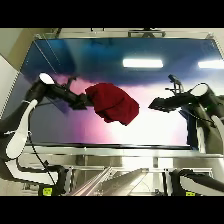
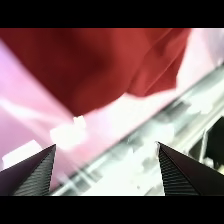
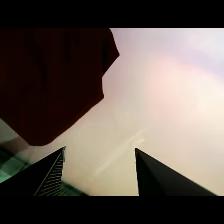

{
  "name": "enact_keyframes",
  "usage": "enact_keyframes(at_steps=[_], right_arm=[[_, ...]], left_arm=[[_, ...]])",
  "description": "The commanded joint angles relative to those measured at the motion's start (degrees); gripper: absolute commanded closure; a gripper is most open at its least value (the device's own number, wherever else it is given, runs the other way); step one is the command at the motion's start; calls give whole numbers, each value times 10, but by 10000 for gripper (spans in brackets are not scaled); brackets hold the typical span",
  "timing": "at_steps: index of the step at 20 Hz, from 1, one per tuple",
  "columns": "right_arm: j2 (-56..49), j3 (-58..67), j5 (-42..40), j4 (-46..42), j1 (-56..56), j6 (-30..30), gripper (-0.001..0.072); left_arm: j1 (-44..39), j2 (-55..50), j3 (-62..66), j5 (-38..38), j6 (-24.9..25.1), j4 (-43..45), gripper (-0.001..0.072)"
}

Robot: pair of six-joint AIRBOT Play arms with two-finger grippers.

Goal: Fold the shirts.

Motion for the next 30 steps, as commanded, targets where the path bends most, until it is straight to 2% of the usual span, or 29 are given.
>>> enact_keyframes(at_steps=[1, 3, 6, 8, 9, 10, 11, 12, 13, 14, 19, 22, 25, 27, 30], right_arm=[[-109, 2, -1, 135, 10, -114, 215], [-157, 2, -16, 189, 29, -148, 215], [-205, 18, -35, 202, 56, -155, 217], [-218, 32, -45, 203, 67, -155, 284], [-220, 37, -50, 209, 69, -155, 284], [-220, 43, -56, 216, 72, -155, 306], [-220, 48, -58, 220, 72, -160, 421], [-220, 54, -58, 222, 72, -163, 497], [-220, 59, -58, 221, 72, -163, 544], [-220, 63, -58, 221, 71, -163, 695], [-205, 93, -34, 219, 67, -163, 695], [-155, 153, 31, 222, 52, -151, 695], [-70, 244, 85, 233, 43, -130, 695], [-3, 295, 116, 247, 43, -129, 695], [111, 340, 125, 238, 42, -120, 694]], left_arm=[[-28, 2, -118, 70, 53, -31, -7], [-61, 2, -151, 150, 68, -53, 0], [-94, 0, -140, 234, 69, -51, 11], [-106, 0, -120, 278, 69, -49, 12], [-107, 0, -113, 296, 69, -49, 13], [-107, 0, -106, 314, 69, -49, 69], [-106, 0, -104, 327, 69, -44, 248], [-105, 0, -104, 334, 77, -44, 441], [-102, 0, -104, 334, 79, -43, 572], [-98, 1, -104, 334, 79, -44, 704], [-70, 32, -104, 294, 82, -45, 705], [-49, 110, -58, 215, 90, -45, 705], [-33, 182, 65, 106, 77, -45, 705], [-33, 217, 169, 25, 48, -45, 703], [-33, 252, 303, -57, 3, -44, 687]])
